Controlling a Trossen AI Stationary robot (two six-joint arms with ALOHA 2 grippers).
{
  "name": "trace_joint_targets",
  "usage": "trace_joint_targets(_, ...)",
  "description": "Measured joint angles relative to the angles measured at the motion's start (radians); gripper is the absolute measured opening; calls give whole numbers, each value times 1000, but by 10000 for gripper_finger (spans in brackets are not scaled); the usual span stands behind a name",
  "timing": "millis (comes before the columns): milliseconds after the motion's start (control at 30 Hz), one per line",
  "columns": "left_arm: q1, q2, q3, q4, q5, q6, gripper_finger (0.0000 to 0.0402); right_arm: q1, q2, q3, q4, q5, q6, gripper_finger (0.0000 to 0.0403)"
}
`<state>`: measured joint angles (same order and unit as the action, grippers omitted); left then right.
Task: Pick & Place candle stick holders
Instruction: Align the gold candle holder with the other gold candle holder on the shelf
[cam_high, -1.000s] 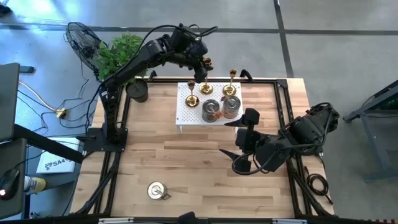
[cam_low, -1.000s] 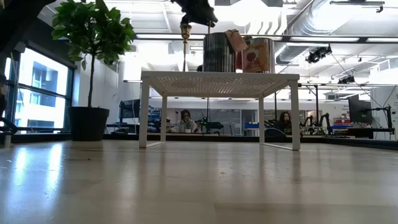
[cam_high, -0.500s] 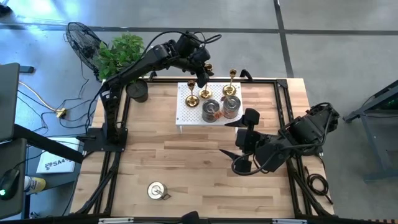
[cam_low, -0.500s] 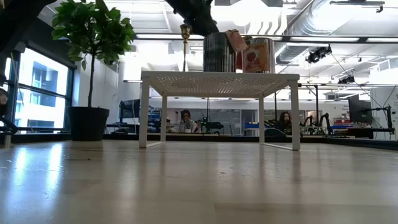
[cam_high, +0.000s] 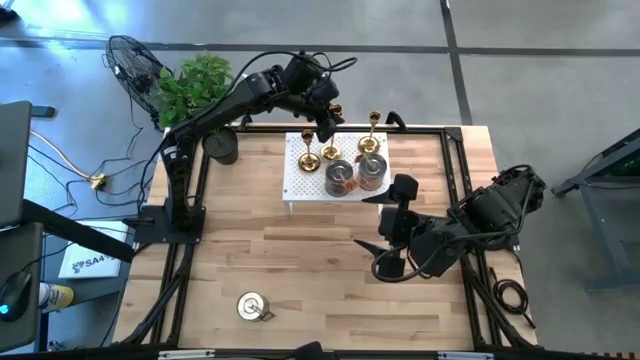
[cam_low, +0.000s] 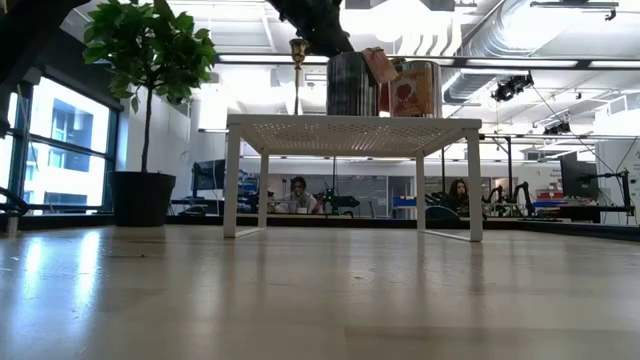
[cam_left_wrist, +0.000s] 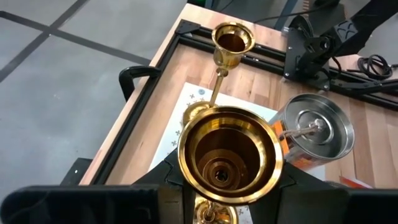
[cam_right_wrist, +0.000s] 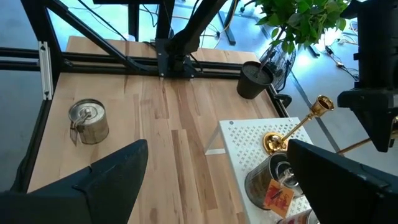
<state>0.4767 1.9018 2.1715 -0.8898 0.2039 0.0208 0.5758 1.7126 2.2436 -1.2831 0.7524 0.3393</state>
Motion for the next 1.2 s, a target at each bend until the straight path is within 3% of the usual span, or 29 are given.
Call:
trace_joint_targets(600, -14, 9, 0, 40, -66, 39, 91, 0, 0, 0, 1, -8, 0, 378)
trace_joint_targets(1200, -19, 62, 3, 76, -35, 35, 91, 0, 0, 0, 0, -15, 4, 378)
